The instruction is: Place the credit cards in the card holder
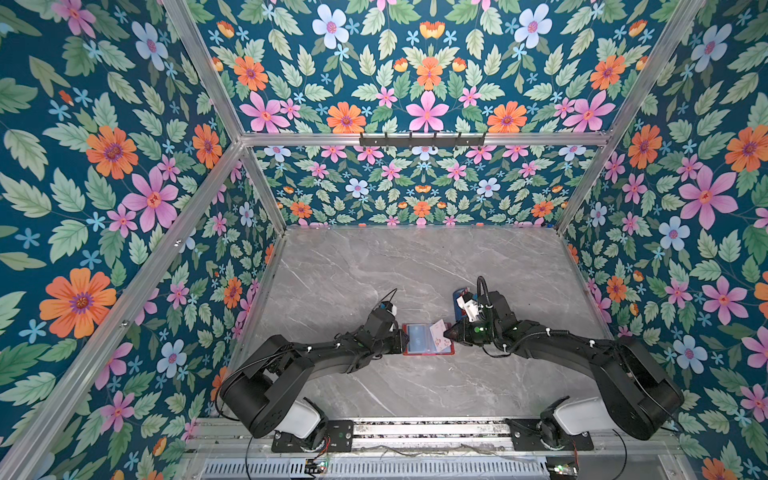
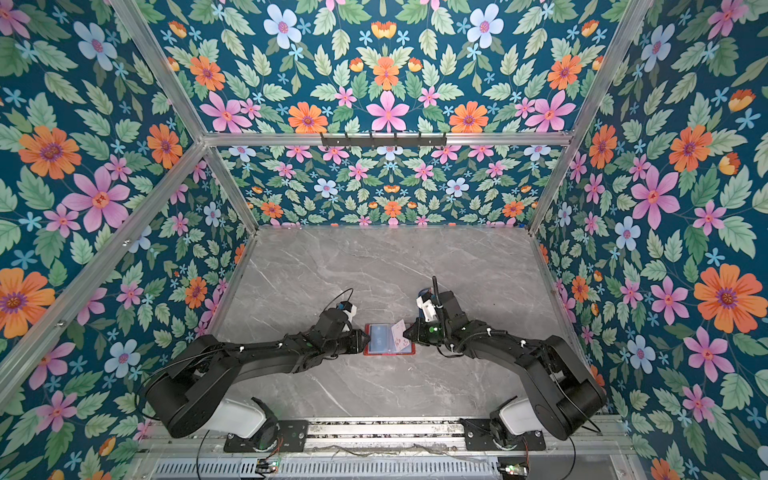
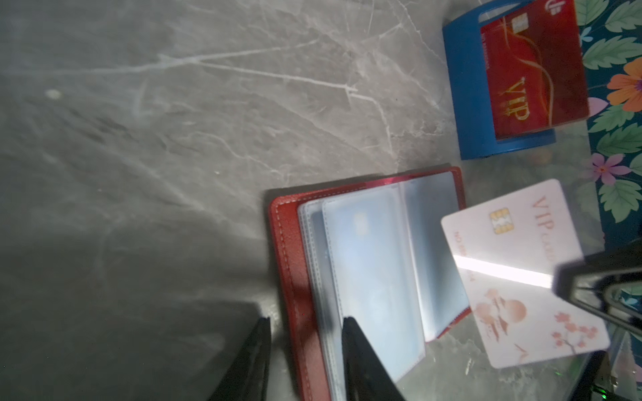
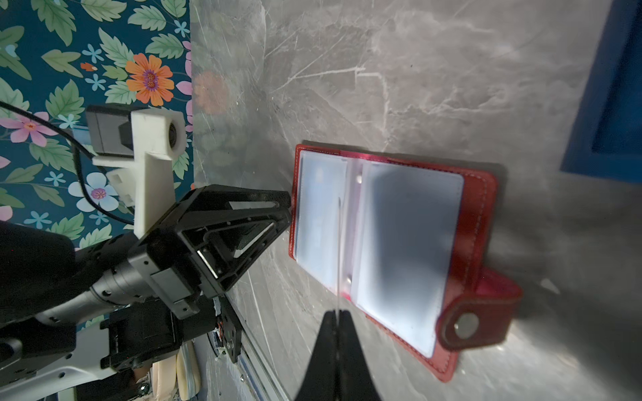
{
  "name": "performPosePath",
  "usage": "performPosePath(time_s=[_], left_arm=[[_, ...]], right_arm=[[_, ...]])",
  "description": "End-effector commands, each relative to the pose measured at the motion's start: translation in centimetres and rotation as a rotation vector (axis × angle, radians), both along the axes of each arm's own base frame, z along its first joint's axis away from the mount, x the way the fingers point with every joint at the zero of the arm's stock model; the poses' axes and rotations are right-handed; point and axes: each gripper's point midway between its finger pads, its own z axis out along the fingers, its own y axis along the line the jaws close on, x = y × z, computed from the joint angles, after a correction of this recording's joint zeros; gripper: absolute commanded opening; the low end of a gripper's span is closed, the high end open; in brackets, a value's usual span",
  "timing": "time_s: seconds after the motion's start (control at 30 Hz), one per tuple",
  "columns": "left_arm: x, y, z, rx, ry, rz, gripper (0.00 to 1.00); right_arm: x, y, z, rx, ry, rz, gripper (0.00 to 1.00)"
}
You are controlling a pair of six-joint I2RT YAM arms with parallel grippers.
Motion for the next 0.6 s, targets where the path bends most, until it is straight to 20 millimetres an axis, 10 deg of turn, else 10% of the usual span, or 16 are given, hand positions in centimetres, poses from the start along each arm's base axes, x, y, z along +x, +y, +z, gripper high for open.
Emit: performPosePath(time_s=[0.0,0.57], left_arm=[[0.1,-0.5,0.2,-0.030,0.005,-0.002,0.36],[-0.3,-0.1,-1.1,-0.002,0.046,0.009,0.30]], right_arm=[[0.4,0.7,0.5,0.035,-0.013,0.007,0.00],[0.5,1.3,-1.2,0.026,0.022,0.016,0.00]])
